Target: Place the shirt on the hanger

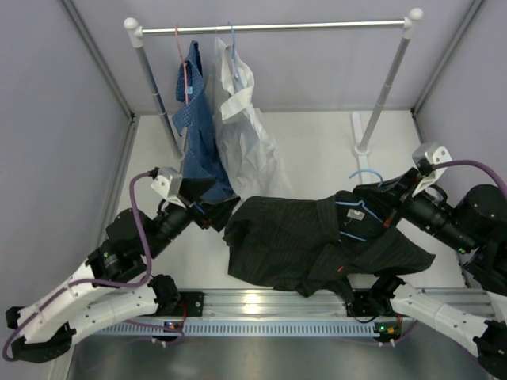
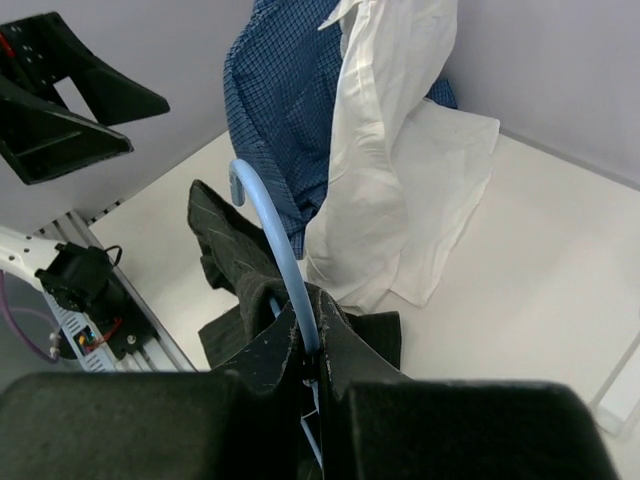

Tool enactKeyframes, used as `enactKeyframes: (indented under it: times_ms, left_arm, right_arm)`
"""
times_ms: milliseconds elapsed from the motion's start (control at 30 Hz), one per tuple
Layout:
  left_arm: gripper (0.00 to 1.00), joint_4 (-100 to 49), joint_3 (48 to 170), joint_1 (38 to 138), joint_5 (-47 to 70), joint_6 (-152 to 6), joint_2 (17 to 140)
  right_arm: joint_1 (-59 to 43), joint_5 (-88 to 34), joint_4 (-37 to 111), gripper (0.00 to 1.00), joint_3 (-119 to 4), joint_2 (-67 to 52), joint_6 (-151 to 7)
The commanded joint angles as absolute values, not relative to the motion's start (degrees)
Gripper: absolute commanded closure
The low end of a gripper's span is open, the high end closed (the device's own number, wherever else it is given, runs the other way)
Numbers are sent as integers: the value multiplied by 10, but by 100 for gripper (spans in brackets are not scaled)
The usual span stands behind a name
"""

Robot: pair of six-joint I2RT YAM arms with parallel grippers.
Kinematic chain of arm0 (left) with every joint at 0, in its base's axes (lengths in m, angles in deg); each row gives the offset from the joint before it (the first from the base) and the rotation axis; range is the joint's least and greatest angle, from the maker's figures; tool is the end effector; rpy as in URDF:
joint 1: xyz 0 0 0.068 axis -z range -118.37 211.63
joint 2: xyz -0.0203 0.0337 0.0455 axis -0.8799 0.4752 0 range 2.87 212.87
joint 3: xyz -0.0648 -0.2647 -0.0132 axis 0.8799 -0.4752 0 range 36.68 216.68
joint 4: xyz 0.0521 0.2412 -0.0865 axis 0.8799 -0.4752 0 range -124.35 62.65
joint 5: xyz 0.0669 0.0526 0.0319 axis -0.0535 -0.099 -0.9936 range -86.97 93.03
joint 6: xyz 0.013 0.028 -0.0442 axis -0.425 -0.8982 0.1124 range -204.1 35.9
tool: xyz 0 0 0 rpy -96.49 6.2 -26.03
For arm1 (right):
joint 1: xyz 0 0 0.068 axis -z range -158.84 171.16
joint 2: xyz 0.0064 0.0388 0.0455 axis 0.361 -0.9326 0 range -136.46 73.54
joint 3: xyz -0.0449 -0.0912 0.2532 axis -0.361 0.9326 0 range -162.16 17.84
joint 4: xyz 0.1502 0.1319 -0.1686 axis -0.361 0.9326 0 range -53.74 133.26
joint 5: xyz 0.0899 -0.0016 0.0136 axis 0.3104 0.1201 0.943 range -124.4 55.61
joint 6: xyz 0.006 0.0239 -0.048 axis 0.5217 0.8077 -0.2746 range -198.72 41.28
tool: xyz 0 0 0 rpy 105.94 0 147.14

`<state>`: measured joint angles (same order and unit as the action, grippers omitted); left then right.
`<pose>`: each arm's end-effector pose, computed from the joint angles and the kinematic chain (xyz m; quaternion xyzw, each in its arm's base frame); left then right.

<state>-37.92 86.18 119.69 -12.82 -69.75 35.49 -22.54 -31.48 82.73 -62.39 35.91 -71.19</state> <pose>0.0730 -0.0987 0.3963 0.1507 0.6515 -0.3616 0.6496 0.0422 0.0426 0.4774 -0.2432 0.6889 0.3119 0.6075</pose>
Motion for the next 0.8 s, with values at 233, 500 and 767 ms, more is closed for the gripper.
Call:
enactKeyframes:
  times_ms: [233, 500, 767]
  left_arm:
    - [2, -419, 1081, 1196, 201, -818, 572]
    - [2, -459, 1222, 1197, 453, -849, 768]
    - [17, -458, 1210, 1203, 568, -845, 843]
  right_arm:
    - [-230, -247, 786, 100, -609, 356, -715]
    - [-230, -193, 769, 100, -577, 385, -724]
    - [-230, -164, 769, 100, -584, 396, -729]
